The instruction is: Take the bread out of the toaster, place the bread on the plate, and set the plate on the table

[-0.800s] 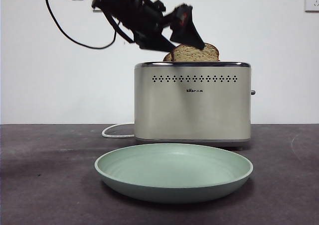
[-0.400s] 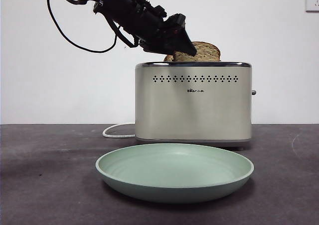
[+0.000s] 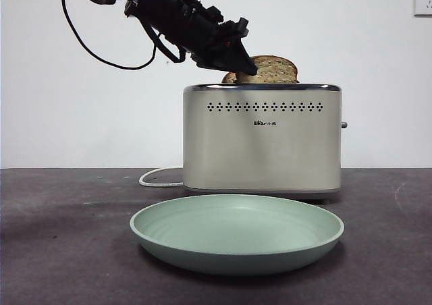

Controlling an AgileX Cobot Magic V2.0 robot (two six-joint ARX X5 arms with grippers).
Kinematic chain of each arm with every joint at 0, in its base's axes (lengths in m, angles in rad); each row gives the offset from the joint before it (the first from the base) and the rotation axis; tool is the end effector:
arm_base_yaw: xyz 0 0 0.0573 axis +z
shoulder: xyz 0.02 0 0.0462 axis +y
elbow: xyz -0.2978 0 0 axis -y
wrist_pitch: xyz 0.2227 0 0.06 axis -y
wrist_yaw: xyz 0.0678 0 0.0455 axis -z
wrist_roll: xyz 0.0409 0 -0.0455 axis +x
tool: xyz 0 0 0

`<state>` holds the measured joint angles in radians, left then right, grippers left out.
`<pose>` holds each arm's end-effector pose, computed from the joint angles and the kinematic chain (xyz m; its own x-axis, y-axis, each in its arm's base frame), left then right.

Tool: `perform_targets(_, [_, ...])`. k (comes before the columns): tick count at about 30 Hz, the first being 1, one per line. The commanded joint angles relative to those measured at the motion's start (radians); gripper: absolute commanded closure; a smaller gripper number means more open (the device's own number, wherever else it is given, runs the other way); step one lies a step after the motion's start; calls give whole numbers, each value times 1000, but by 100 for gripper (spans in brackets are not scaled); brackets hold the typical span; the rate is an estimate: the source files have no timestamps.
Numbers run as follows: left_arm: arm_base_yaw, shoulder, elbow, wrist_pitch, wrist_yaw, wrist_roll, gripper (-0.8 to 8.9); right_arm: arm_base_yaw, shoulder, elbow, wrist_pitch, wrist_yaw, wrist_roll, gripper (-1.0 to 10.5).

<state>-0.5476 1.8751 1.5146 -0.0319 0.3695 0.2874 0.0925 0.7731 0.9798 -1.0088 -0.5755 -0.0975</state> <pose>0.3651 -0.2400 0.3247 0.5476 -0.7569 -0.3566 0.8314 0.5405 0.1295 0.0811 0.0299 0.3425 0.5305 0.5958 -0.6030 -0.5218 0.7901 0.3217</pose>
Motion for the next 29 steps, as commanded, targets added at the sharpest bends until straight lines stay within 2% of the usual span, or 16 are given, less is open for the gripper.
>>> perform_targets(1, [-1,-29,27,-26,21,-3,822,2,-1,0,5,1,3,349])
perform_targets(10, [0,-120,182,-189,-2,2,821,2,-1,0,5,2,3,349])
perform_targets(17, [0,-277,196,-257,-2,0,819,2,-1,-1,5,2,3,349])
perform_targets(29, [-2,-571,195,-657,12,15,818,2,0,-1,5,1,4,349])
